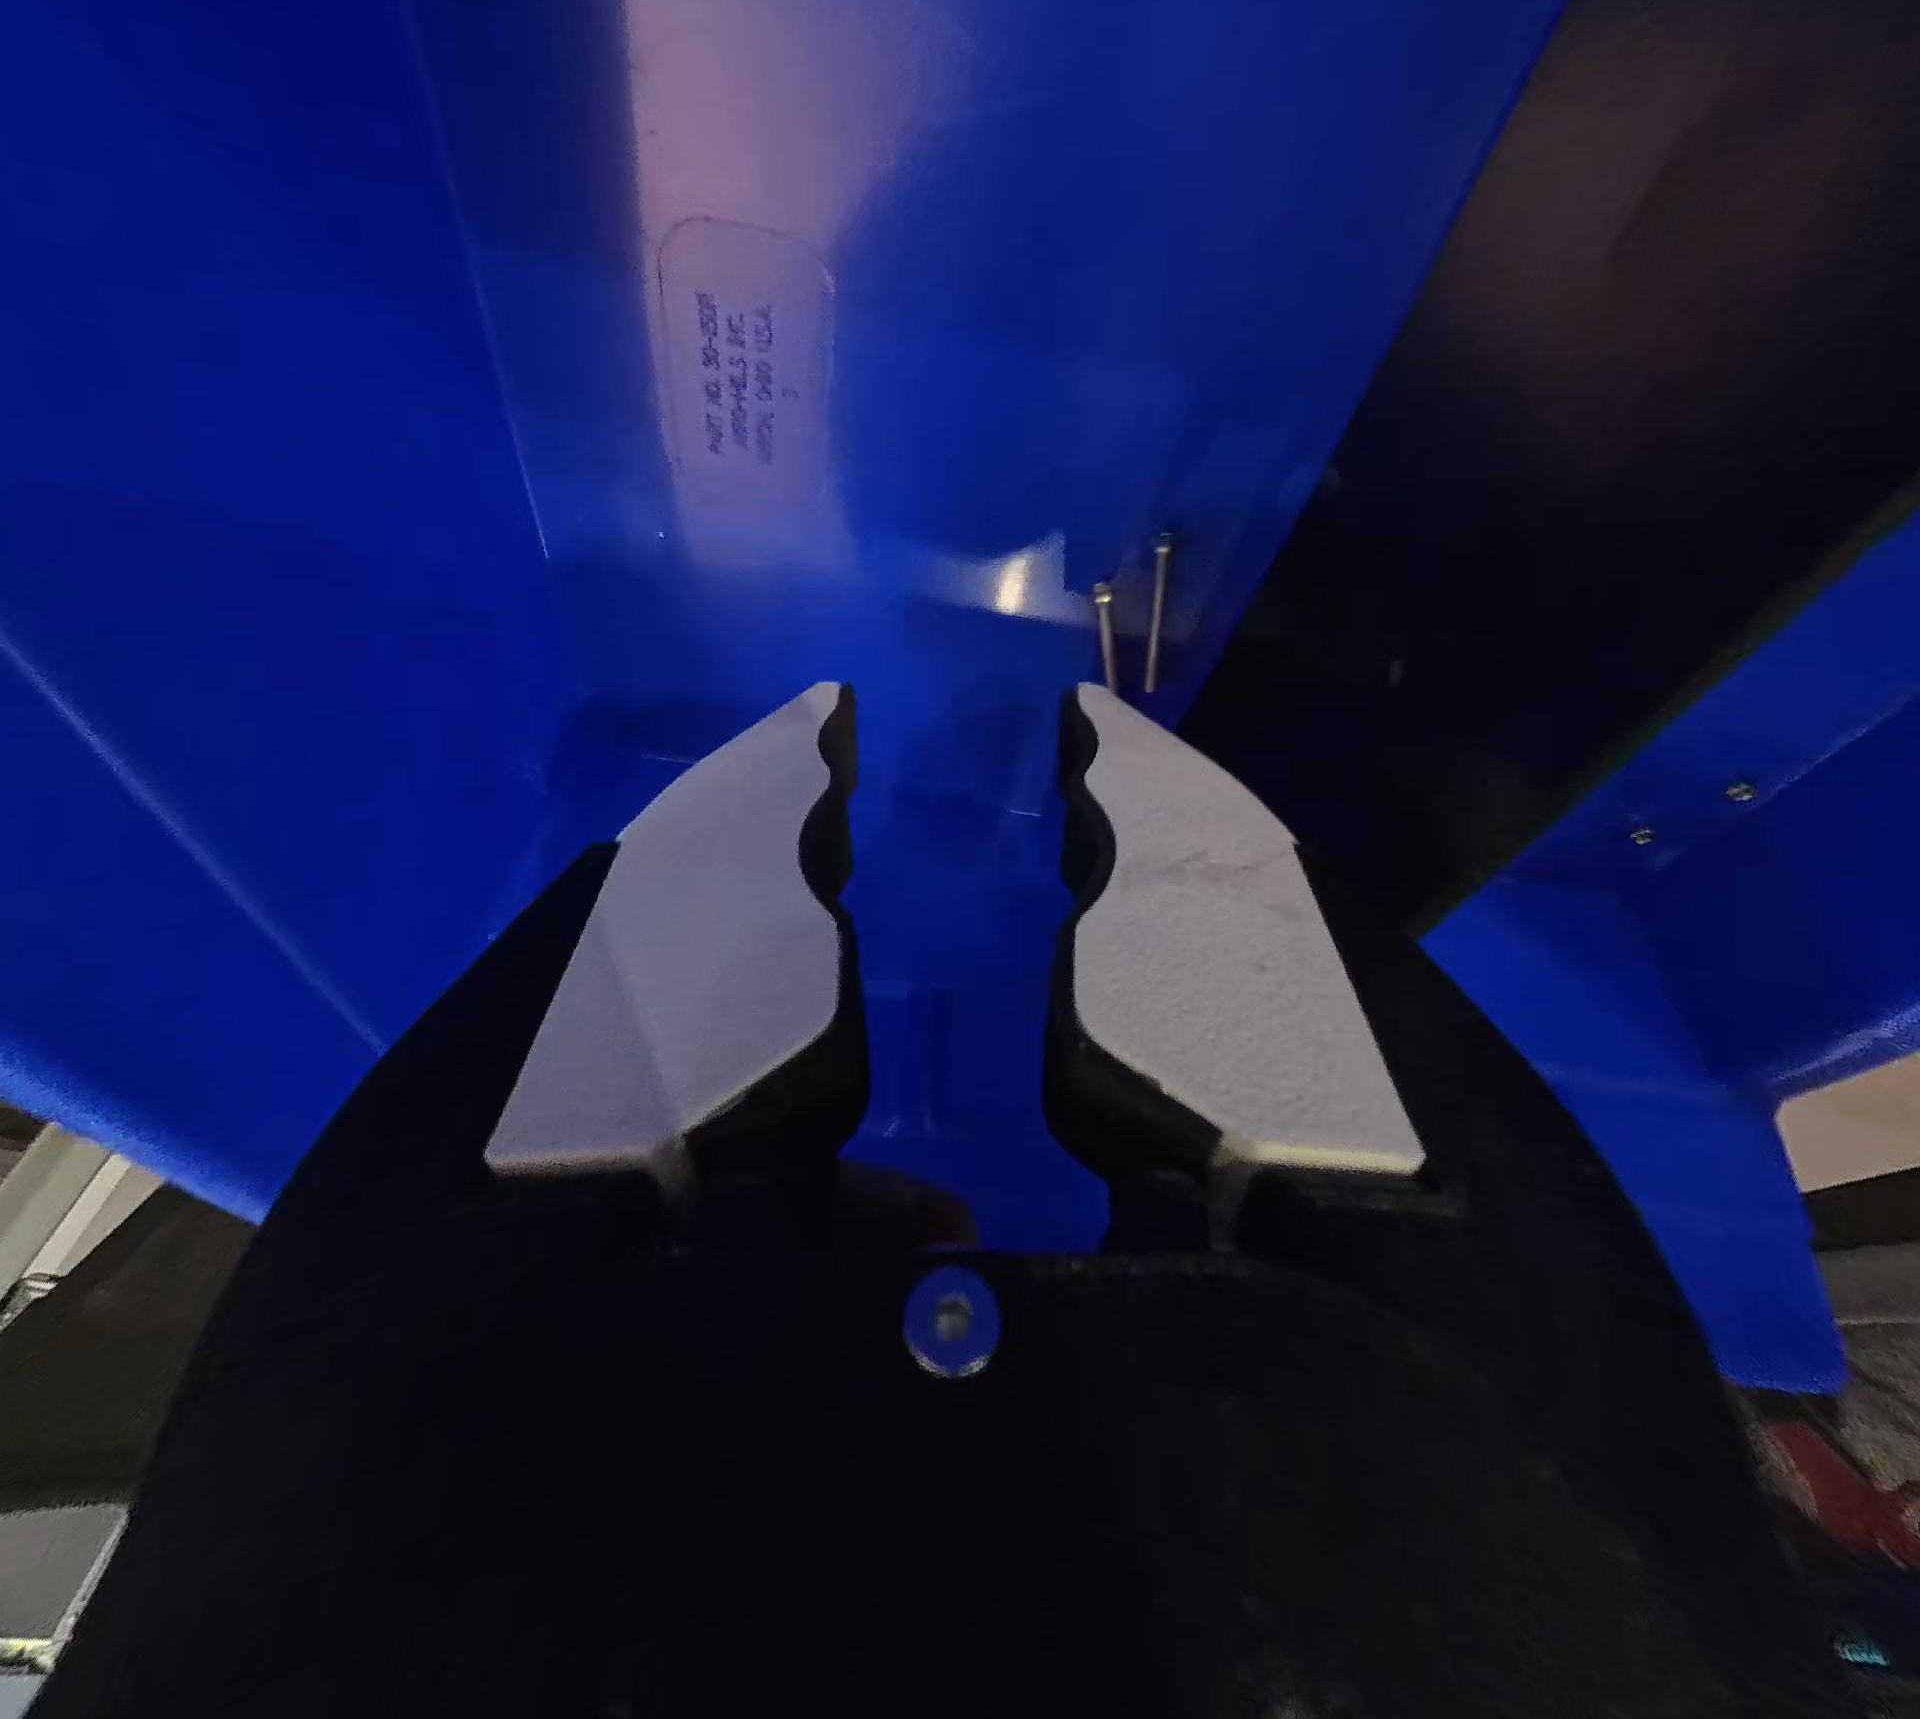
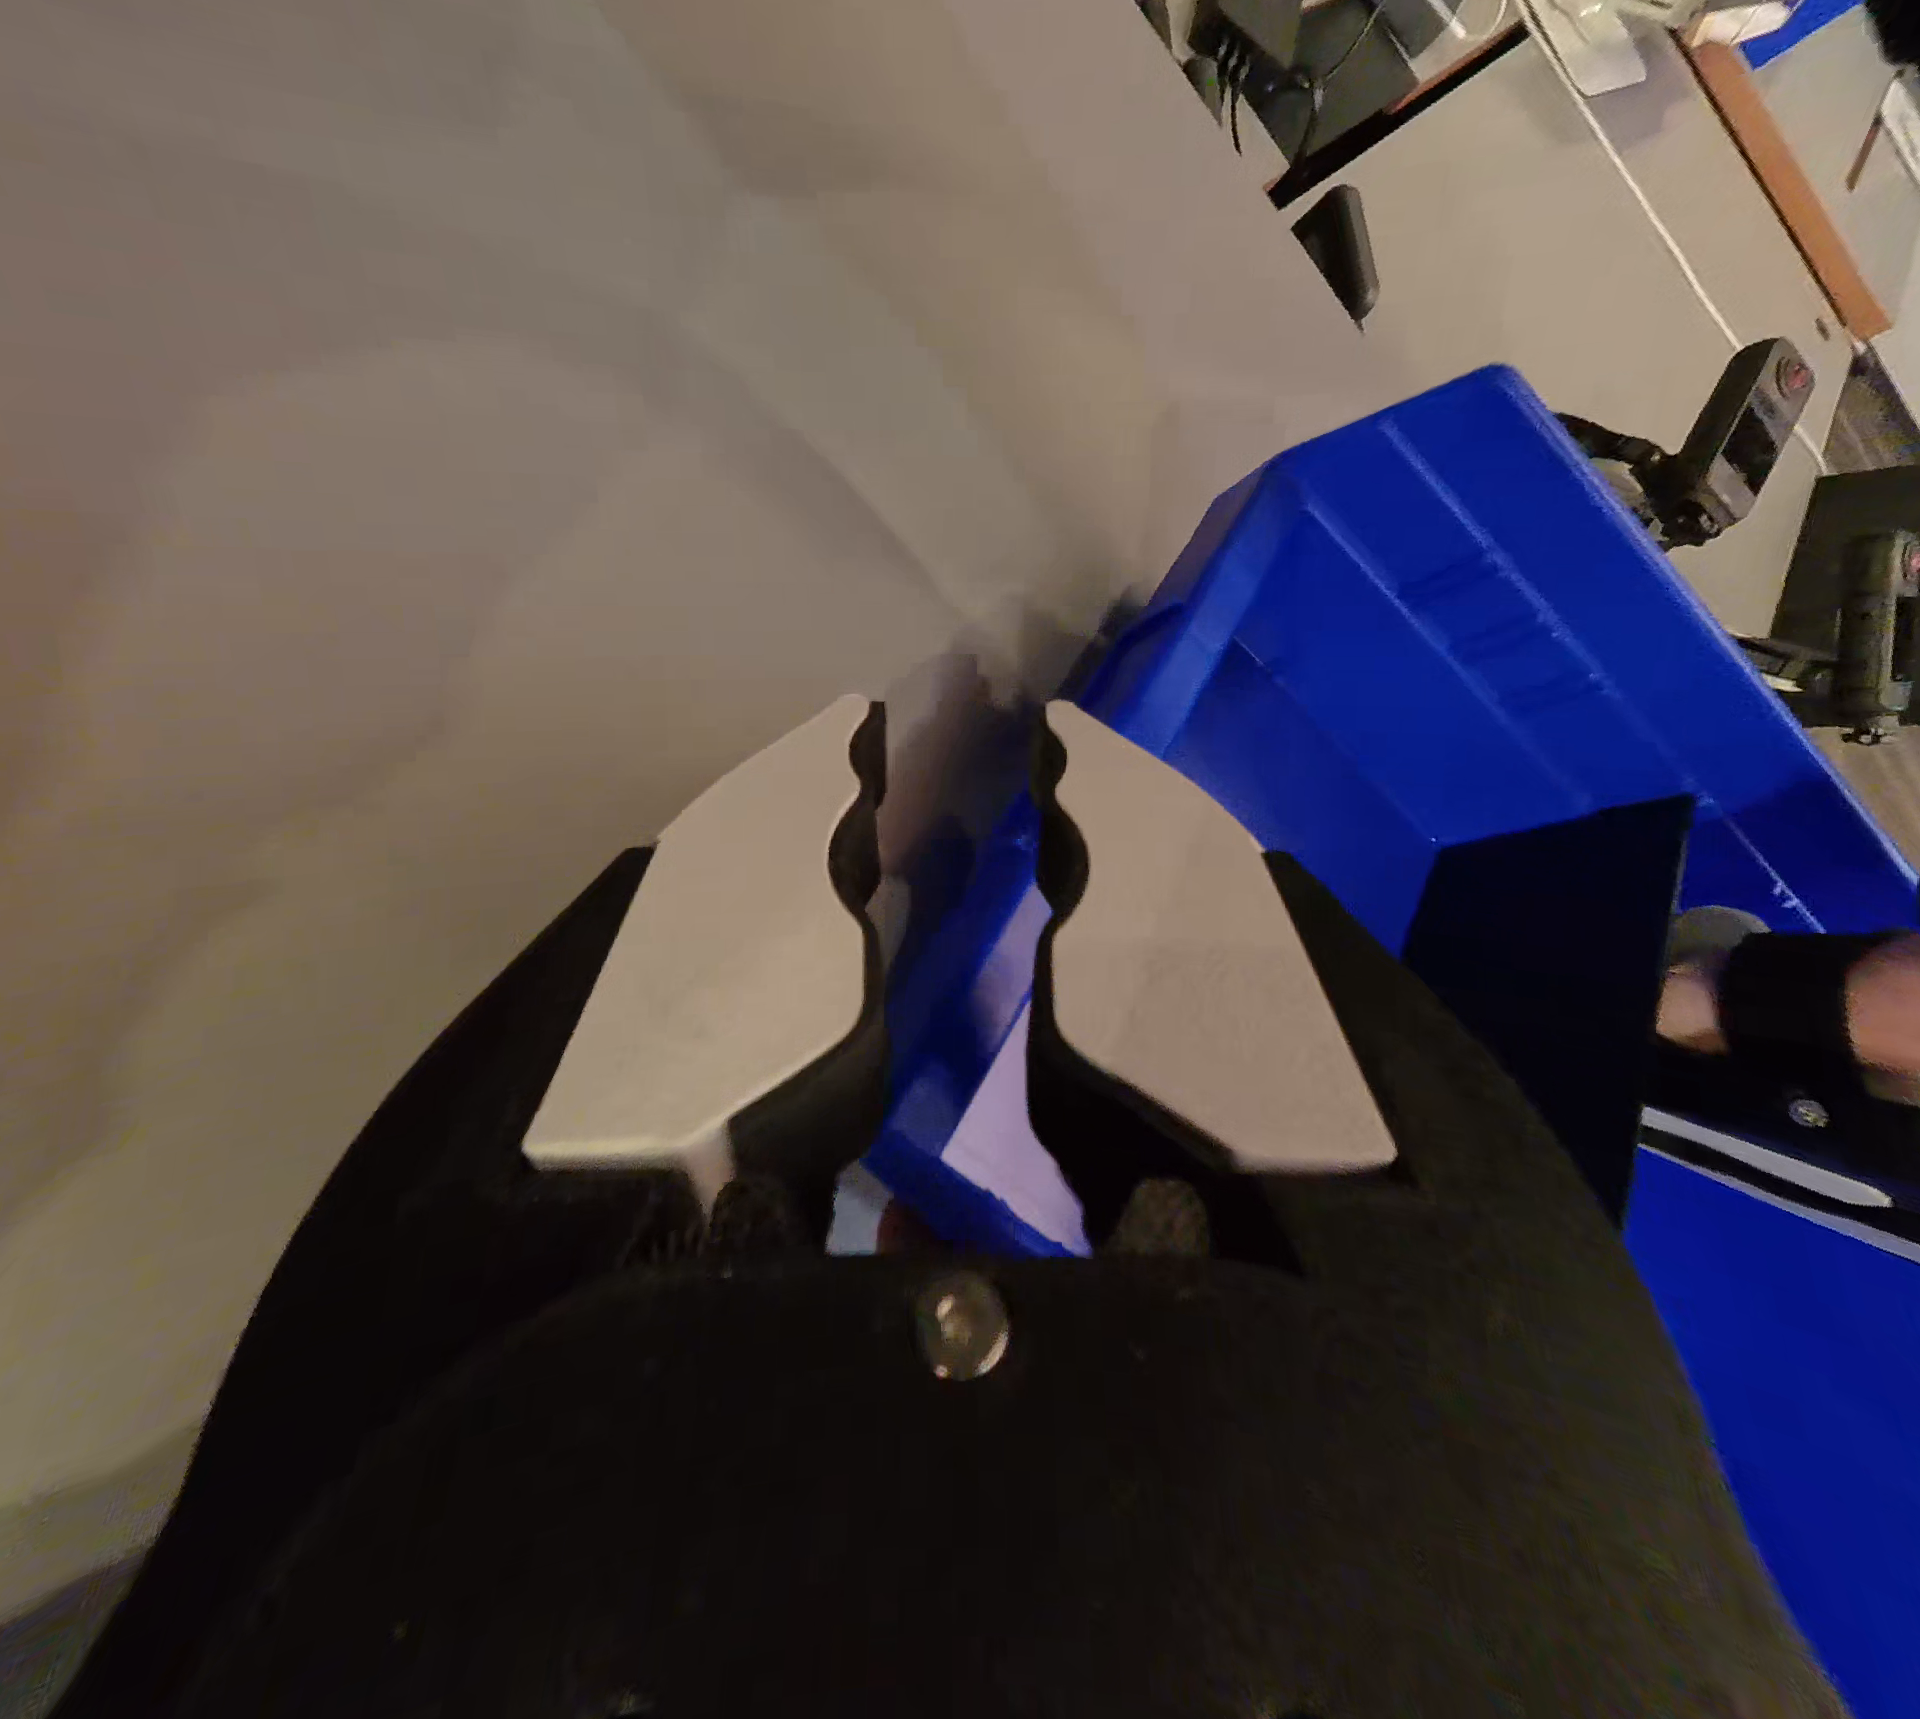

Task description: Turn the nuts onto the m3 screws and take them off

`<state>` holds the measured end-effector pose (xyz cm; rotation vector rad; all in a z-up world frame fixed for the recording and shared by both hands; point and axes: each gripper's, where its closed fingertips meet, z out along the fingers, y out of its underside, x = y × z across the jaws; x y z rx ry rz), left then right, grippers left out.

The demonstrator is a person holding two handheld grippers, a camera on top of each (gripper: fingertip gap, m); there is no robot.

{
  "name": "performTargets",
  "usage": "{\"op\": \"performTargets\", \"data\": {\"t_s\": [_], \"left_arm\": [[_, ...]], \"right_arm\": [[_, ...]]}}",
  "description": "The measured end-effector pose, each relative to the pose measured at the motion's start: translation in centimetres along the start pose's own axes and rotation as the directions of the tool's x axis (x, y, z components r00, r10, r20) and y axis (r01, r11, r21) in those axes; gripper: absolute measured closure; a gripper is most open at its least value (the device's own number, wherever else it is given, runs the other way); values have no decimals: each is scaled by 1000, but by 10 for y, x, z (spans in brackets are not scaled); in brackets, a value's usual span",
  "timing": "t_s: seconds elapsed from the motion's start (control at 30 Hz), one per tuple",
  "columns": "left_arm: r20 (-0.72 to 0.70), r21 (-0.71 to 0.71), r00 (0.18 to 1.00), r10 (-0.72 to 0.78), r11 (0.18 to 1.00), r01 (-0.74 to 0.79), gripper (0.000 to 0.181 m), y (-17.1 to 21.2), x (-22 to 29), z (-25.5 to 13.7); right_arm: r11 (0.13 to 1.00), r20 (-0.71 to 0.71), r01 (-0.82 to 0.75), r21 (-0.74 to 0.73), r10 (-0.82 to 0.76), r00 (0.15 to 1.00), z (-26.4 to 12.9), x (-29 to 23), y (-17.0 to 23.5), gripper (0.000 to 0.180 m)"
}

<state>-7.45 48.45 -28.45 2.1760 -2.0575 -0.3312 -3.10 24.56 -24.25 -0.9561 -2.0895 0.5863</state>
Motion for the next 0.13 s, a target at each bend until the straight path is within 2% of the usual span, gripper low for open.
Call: {"op": "performTargets", "data": {"t_s": [0.03,0.1,0.13], "left_arm": [[6,-3,1000,5,1000,-5,145,0,-1,1],[13,1,1000,4,1000,-4,144,0,-4,1],[4,8,1000,-3,1000,3,144,0,-3,1]], "right_arm": [[1000,-18,21,-1,-21,1000,1,3,0,159],[992,-174,125,-15,-125,977,-2,22,0,172],[988,-189,150,-25,-152,970,-3,24,0,178]]}}
